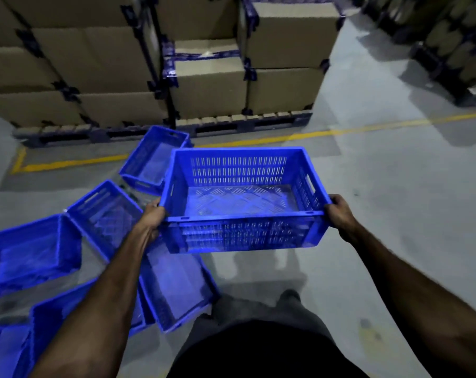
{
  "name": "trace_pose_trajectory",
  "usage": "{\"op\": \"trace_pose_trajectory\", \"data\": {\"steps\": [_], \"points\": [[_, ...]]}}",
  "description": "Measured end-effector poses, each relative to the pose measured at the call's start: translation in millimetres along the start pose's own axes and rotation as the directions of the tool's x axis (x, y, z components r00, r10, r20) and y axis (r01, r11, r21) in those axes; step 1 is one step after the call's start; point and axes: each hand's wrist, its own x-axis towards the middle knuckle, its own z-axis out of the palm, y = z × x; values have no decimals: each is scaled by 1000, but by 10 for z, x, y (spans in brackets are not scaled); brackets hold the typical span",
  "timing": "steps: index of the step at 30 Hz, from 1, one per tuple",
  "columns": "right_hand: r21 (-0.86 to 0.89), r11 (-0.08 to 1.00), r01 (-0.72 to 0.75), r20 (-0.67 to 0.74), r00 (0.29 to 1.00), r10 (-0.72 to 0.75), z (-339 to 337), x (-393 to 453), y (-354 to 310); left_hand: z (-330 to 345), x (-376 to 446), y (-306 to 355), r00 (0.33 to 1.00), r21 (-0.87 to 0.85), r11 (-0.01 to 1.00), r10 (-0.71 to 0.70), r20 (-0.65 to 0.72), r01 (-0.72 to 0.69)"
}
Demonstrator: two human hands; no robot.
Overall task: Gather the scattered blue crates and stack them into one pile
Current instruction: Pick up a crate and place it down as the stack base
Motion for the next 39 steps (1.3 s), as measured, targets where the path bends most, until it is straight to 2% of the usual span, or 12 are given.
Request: {"op": "trace_pose_trajectory", "data": {"steps": [3,10,19,23,29,39], "points": [[71,997,-34,-68,997,39,-375,85,113,478,46,313,997,26,998,48,53,-50],[181,982,-51,-149,986,79,-1258,567,364,1615,242,844,990,47,998,26,140,-33],[217,976,-4,-100,995,27,-2131,1437,286,2732,112,1337,990,-56,995,-71,122,78],[225,974,-3,-57,998,17,-2221,1784,178,2895,296,1368,990,-98,991,-75,116,87],[202,979,-19,-4,1000,20,-2140,2369,20,3091,780,1564,989,-66,990,-117,91,123],[125,987,-97,-38,994,103,-2048,3902,-584,3790,2427,2121,978,-30,986,-159,135,165]]}}
